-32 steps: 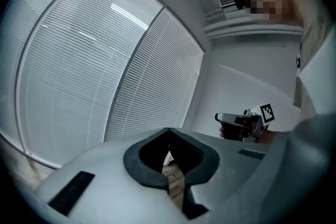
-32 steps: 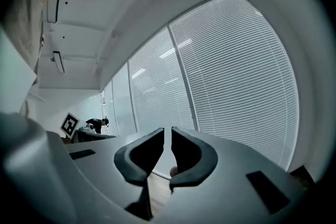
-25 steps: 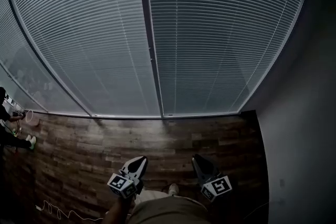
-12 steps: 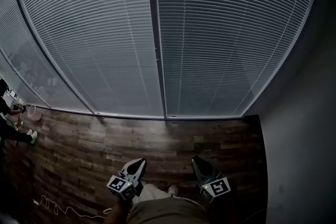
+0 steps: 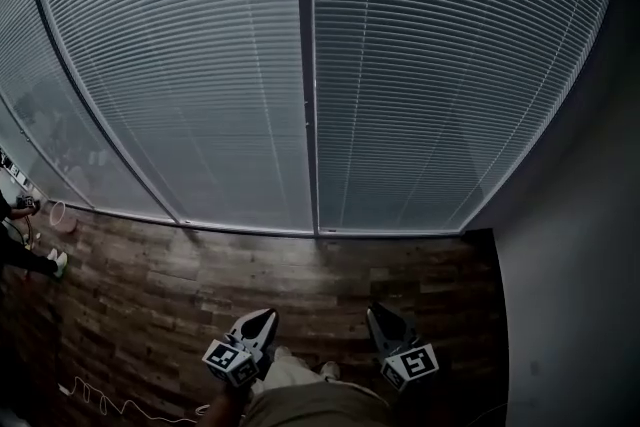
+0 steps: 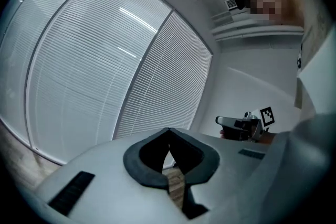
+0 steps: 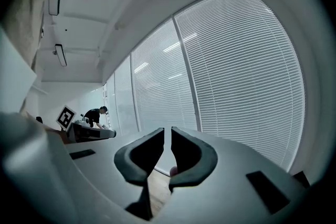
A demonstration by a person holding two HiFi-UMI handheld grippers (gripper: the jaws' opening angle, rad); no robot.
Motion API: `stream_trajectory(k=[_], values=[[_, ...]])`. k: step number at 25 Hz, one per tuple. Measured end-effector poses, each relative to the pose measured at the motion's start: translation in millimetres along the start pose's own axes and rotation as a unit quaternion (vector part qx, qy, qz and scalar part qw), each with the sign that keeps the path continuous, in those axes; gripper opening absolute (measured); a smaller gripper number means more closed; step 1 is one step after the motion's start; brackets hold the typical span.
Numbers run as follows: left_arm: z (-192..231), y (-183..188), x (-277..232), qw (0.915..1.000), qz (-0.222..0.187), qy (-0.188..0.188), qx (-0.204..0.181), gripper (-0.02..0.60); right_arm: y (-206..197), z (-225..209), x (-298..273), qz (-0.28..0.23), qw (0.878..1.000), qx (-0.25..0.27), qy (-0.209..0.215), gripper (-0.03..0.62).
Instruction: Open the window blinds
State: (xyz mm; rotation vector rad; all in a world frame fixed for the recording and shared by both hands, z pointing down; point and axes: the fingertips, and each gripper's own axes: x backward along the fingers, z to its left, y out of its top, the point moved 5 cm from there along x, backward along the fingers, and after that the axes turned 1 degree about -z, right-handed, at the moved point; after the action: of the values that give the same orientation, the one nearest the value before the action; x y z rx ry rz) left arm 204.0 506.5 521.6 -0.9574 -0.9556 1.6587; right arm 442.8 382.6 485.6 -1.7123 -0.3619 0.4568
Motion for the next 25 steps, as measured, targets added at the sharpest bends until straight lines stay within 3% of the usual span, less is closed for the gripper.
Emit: stream_trajectory(k=[8,16,20,25], values=[[53.7,19.0,0.0,0.9996,0.003,-0.024,-0.014,0.014,5.3,21.3,-45.4,0.011,1.0,0.0,-0.022,0.029],[98.4,45.5,11.6,0.9994,0.014,-0.031,0.006,0.014,11.0,51.2,-91.5,0.012,0.999,0.009,-0.031,0.029],[119.0,59.2,16.7,0.9988,-0.004,-0.041,0.026,0.014,5.6,62.4,-112.7,0.019,0.999,-0.006,-0.04,0.029],[142.4,52.9,27.1,0.9984,0.009,-0.056,-0.001,0.015,-2.8,73.5,-125.3,0.022,0.998,-0.009,-0.062,0.029]])
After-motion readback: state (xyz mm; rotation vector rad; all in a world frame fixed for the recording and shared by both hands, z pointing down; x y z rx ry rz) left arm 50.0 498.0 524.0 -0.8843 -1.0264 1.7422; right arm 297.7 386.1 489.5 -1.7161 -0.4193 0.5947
